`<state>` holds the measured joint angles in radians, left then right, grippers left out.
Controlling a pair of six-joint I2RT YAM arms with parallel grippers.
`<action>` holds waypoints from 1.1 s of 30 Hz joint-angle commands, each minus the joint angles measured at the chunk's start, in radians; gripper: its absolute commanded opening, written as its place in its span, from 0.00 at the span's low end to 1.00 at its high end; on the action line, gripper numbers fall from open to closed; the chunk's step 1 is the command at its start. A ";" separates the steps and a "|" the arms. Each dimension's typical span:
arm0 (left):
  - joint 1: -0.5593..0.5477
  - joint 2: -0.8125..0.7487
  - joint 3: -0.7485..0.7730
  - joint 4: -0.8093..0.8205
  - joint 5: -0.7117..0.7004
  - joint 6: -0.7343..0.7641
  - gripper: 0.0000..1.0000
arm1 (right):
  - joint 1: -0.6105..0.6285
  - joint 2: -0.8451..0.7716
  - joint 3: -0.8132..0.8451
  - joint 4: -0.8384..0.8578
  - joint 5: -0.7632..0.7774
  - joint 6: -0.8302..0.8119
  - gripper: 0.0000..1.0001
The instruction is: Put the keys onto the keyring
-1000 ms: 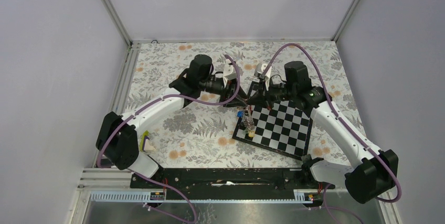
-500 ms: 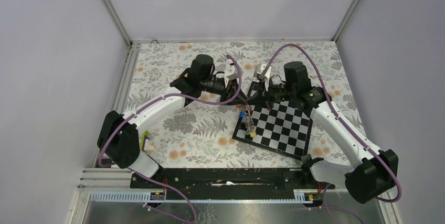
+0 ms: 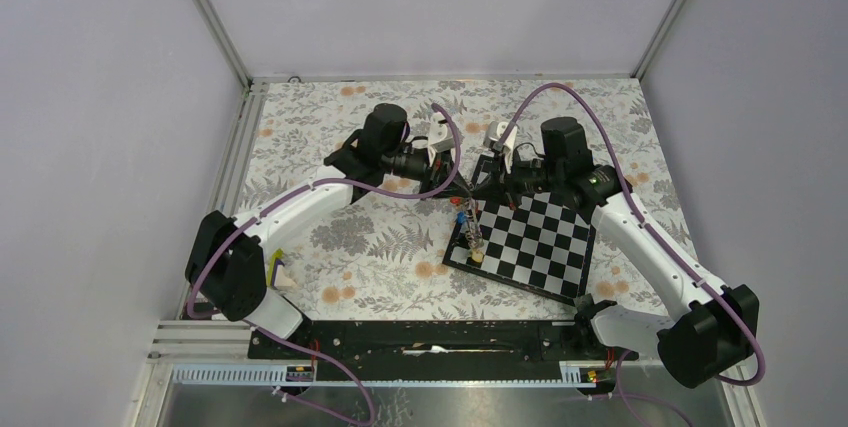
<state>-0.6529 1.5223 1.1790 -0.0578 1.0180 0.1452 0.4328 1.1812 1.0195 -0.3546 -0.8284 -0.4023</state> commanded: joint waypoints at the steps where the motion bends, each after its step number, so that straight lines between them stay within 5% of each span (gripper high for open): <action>1: 0.000 -0.001 0.044 0.044 0.013 -0.005 0.07 | 0.011 -0.013 0.007 0.047 -0.022 -0.009 0.00; 7: 0.002 -0.016 0.037 0.053 0.040 -0.015 0.00 | 0.010 -0.024 -0.006 0.047 -0.023 -0.020 0.02; 12: 0.017 -0.051 -0.014 0.164 0.099 -0.099 0.00 | 0.011 -0.078 -0.032 0.085 -0.026 -0.008 0.26; 19: 0.030 -0.074 -0.116 0.486 0.161 -0.371 0.00 | -0.003 -0.123 -0.035 0.088 -0.060 -0.008 0.43; 24: 0.035 -0.075 -0.208 0.770 0.174 -0.553 0.00 | -0.014 -0.131 -0.018 0.088 -0.080 0.001 0.41; 33: 0.035 -0.080 -0.236 0.826 0.170 -0.590 0.00 | -0.014 -0.116 -0.028 0.088 -0.112 -0.004 0.32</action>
<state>-0.6220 1.4967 0.9451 0.6060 1.1564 -0.3943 0.4240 1.0691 0.9802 -0.2947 -0.9005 -0.4038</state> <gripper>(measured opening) 0.010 0.330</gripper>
